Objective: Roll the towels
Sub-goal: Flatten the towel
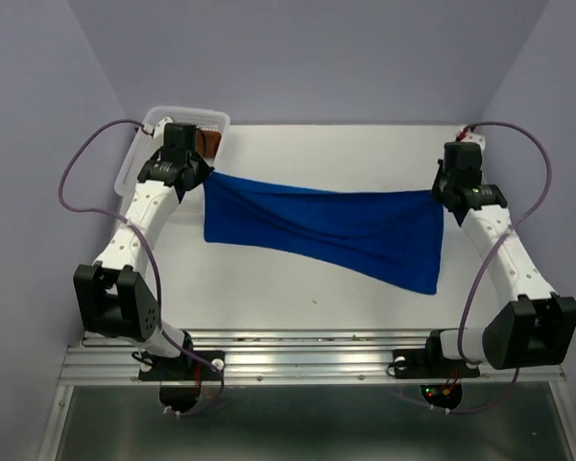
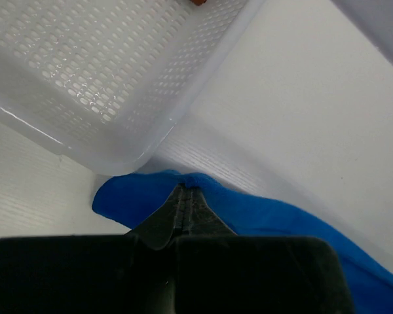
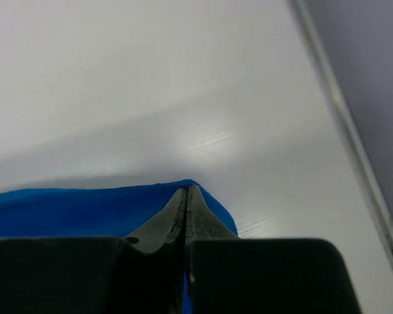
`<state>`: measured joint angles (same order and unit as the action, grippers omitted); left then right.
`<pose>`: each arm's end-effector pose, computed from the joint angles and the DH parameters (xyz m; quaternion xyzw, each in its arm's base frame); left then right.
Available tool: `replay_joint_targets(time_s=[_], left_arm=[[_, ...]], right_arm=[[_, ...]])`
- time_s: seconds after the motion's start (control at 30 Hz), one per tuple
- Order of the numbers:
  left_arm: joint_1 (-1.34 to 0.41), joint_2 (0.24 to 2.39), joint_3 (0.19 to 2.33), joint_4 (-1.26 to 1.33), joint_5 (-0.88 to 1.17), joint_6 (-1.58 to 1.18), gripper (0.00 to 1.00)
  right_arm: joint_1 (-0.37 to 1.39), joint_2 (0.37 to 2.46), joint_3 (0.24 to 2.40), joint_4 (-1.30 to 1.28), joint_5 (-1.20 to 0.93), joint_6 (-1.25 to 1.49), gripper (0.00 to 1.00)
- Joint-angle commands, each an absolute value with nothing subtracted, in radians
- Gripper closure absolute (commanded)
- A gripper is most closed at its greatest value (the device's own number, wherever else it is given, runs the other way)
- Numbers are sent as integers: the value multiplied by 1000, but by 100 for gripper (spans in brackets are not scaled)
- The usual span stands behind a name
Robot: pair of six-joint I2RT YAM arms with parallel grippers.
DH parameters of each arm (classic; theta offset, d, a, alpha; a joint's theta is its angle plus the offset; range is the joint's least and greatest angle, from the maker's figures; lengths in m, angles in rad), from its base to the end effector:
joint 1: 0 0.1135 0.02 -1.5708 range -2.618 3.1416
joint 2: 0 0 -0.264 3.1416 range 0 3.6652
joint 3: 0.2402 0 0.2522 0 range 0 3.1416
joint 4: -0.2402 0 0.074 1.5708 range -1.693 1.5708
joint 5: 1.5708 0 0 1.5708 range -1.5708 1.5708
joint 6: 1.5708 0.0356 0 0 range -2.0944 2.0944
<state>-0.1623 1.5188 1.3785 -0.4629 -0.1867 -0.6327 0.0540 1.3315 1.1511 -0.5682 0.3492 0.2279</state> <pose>0.3435 -0.0495 0.3405 -0.2476 0.8470 -0.1032 0.4590 0.2881 0.0034 0.3119 0.1476 0.8933 -0.1024 0.4120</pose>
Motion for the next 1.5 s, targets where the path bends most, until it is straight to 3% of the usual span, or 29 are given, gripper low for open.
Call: replay_joint_targets(time_s=[0.0, 0.17, 0.43, 0.7, 0.87, 1.07, 1.23, 1.47], left_arm=[[-166, 1355, 1457, -498, -221, -627, 100], [-164, 1195, 1468, -537, -235, -629, 100], [-166, 927, 1444, -586, -143, -632, 100], [-166, 910, 1393, -601, -63, -634, 100], [-166, 1018, 1299, -486, -51, -647, 100], [-169, 1413, 1301, -336, -26, -638, 100], [-178, 1747, 1506, -310, -43, -634, 100], [-183, 2109, 1874, -388, -87, -629, 100]], right_arm=[[57, 1229, 1273, -528, 563, 141, 99], [57, 1067, 1325, -531, 659, 80, 99], [57, 781, 1365, -587, 598, 29, 99], [57, 712, 1348, -640, 597, 54, 98], [57, 918, 1299, -635, 801, 86, 99], [13, 1199, 1195, -421, 737, 81, 99], [-77, 1559, 1236, -244, 612, 57, 99], [-124, 1926, 1521, -170, 530, -87, 99]])
